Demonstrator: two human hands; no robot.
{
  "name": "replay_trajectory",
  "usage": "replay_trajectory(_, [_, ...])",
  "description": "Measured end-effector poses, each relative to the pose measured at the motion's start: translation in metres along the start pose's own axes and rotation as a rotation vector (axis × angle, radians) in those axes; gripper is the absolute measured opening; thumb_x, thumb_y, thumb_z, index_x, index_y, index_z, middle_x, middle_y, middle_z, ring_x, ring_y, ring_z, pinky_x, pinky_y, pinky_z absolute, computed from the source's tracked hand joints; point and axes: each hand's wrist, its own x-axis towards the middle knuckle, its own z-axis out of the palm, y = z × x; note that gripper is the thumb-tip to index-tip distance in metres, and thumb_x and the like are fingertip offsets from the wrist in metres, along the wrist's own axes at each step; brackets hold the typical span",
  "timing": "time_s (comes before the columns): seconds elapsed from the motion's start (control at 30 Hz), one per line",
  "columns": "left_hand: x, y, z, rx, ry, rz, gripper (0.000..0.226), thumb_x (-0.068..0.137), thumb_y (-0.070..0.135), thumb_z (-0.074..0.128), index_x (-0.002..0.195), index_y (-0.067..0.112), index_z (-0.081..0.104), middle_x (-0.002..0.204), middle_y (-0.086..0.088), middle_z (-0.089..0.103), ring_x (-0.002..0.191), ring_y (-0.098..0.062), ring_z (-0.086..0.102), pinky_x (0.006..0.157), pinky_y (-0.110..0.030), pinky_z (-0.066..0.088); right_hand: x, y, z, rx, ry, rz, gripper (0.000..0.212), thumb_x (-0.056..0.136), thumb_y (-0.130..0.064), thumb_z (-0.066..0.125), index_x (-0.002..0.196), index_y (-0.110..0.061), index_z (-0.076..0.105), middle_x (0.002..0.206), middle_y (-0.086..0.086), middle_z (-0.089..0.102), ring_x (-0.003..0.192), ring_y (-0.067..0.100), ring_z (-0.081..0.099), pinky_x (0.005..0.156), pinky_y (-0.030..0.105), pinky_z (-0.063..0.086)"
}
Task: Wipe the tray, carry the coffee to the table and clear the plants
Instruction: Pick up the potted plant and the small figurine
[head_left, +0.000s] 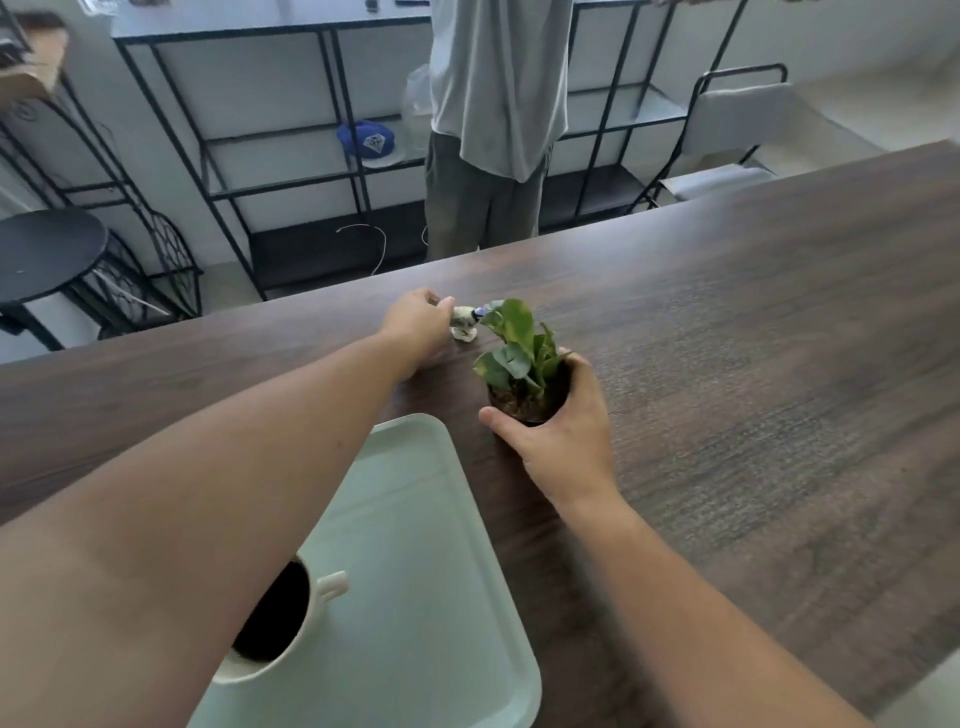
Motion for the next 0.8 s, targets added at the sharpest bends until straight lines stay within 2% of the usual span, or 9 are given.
replay_trajectory(0.1, [0.001,-0.002,0.002,-0.146,0.032,-0.014,0.022,0.094,0.024,0.05,0.099,0.01,0.066,0.097,-0.019,0.071,0.084,-0.034,0.062,0.076,-0.039,0.05,0.002,-0.002,-0.001,-0.041,-0.017,-0.019,0.075,0.052,-0.049,0.091,0.114,-0.039,0.049,0.109,-0.017,0.061,0.103,-0.002,0.058,0.084,0.008,0.043])
replay_trajectory(0.23, [-0.02,-0.011,-0.02,-0.196,0.081,0.008,0.024,0.093,0.015,0.049,0.093,0.003,0.069,0.079,-0.016,0.065,0.072,-0.028,0.055,0.069,-0.04,0.049,0.002,-0.012,0.002,-0.068,-0.023,-0.029,0.072,0.052,-0.046,0.092,0.11,-0.038,0.052,0.104,-0.015,0.065,0.097,0.002,0.063,0.083,0.021,0.05])
replay_trajectory(0.3, [-0.035,-0.022,-0.041,-0.202,0.11,0.007,0.027,0.091,0.014,0.049,0.091,-0.004,0.069,0.074,-0.017,0.063,0.068,-0.027,0.053,0.072,-0.047,0.053,0.0,-0.023,0.005,-0.073,-0.021,-0.043,0.069,0.052,-0.046,0.093,0.106,-0.043,0.051,0.099,-0.022,0.065,0.093,-0.009,0.061,0.078,0.012,0.046])
replay_trajectory(0.37, [-0.052,-0.037,-0.069,-0.217,0.155,0.009,0.028,0.088,0.014,0.049,0.082,-0.006,0.068,0.067,-0.015,0.061,0.063,-0.026,0.051,0.066,-0.046,0.05,-0.003,-0.04,0.011,-0.075,-0.027,-0.071,0.066,0.053,-0.047,0.092,0.102,-0.049,0.049,0.095,-0.029,0.063,0.089,-0.018,0.058,0.07,0.003,0.041])
replay_trajectory(0.47, [-0.081,-0.068,-0.126,-0.184,0.269,-0.001,0.028,0.085,0.015,0.049,0.063,0.006,0.064,0.05,-0.003,0.059,0.054,-0.025,0.052,0.059,-0.034,0.044,-0.008,-0.071,0.032,-0.015,-0.112,-0.091,0.064,0.054,-0.046,0.093,0.103,-0.043,0.052,0.095,-0.022,0.066,0.088,-0.013,0.061,0.07,0.012,0.046])
replay_trajectory(0.53, [-0.102,-0.095,-0.169,-0.088,0.374,-0.017,0.028,0.085,0.019,0.051,0.066,0.007,0.068,0.051,-0.002,0.063,0.056,-0.025,0.057,0.058,-0.034,0.045,-0.011,-0.095,0.054,0.014,-0.197,-0.137,0.062,0.055,-0.044,0.093,0.101,-0.041,0.052,0.093,-0.021,0.066,0.087,-0.015,0.06,0.067,0.008,0.044])
replay_trajectory(0.63, [-0.124,-0.139,-0.229,-0.009,0.541,-0.066,0.028,0.084,0.021,0.052,0.071,0.005,0.07,0.066,-0.014,0.069,0.068,-0.03,0.062,0.064,-0.039,0.048,-0.018,-0.138,0.098,0.07,-0.362,-0.199,0.064,0.052,-0.048,0.092,0.103,-0.044,0.054,0.095,-0.023,0.067,0.091,-0.013,0.061,0.068,0.008,0.047])
replay_trajectory(0.73, [-0.125,-0.177,-0.269,-0.014,0.609,-0.141,0.032,0.084,0.019,0.051,0.074,-0.006,0.068,0.067,-0.02,0.065,0.063,-0.028,0.054,0.061,-0.038,0.041,-0.019,-0.17,0.148,0.113,-0.491,-0.245,0.067,0.05,-0.047,0.092,0.106,-0.042,0.055,0.098,-0.026,0.067,0.093,-0.01,0.063,0.07,0.006,0.049])
replay_trajectory(0.8, [-0.122,-0.198,-0.288,-0.02,0.62,-0.213,0.035,0.084,0.021,0.049,0.076,-0.009,0.066,0.064,-0.016,0.058,0.061,-0.026,0.048,0.059,-0.036,0.035,-0.019,-0.186,0.182,0.081,-0.568,-0.248,0.069,0.048,-0.05,0.091,0.104,-0.039,0.053,0.096,-0.021,0.067,0.093,-0.005,0.063,0.073,0.012,0.05])
